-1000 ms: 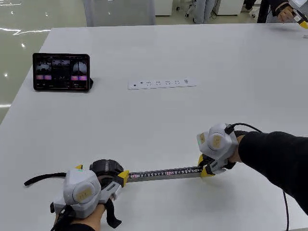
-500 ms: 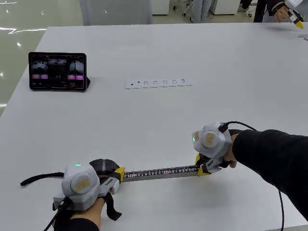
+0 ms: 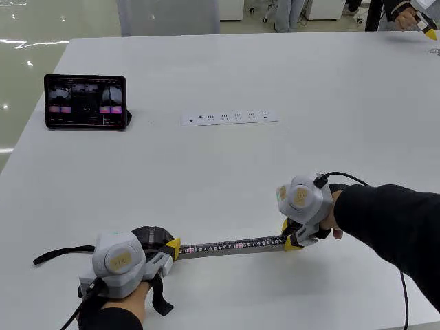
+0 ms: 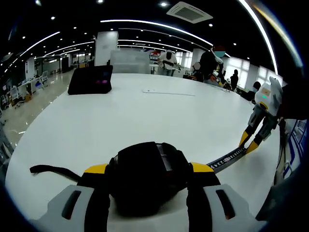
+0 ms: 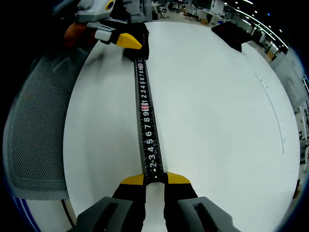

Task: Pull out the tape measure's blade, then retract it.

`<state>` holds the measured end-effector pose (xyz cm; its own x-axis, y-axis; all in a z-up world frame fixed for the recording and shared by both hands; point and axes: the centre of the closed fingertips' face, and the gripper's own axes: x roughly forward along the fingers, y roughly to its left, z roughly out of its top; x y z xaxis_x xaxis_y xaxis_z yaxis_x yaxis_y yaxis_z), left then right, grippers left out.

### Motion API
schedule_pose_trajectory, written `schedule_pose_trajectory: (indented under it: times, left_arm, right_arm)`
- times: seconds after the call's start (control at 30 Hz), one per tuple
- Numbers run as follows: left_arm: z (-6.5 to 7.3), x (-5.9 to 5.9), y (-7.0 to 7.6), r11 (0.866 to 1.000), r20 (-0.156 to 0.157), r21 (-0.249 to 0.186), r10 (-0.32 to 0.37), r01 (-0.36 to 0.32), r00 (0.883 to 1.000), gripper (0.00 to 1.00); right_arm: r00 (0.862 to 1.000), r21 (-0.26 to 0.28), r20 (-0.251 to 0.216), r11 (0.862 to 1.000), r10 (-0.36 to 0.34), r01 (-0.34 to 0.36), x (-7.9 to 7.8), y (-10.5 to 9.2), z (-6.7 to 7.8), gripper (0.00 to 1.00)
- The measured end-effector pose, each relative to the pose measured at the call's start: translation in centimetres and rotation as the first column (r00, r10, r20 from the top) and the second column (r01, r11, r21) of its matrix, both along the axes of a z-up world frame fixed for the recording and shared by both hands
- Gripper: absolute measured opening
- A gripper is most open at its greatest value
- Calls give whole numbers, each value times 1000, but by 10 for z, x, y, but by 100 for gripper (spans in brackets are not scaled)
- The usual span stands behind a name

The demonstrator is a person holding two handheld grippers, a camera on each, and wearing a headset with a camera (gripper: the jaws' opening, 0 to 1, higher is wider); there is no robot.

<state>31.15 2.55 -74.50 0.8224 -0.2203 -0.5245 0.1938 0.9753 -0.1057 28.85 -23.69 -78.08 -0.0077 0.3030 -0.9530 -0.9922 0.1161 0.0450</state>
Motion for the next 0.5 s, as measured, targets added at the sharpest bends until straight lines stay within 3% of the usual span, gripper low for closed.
schedule_pose_trajectory:
  times: [0.5]
  left_arm:
    - [-1,0,0,1000,-24,-4,-3,3,1000,60]
  right_arm:
    - [1000,-15,2,1000,-8,8,-1,4,0,10]
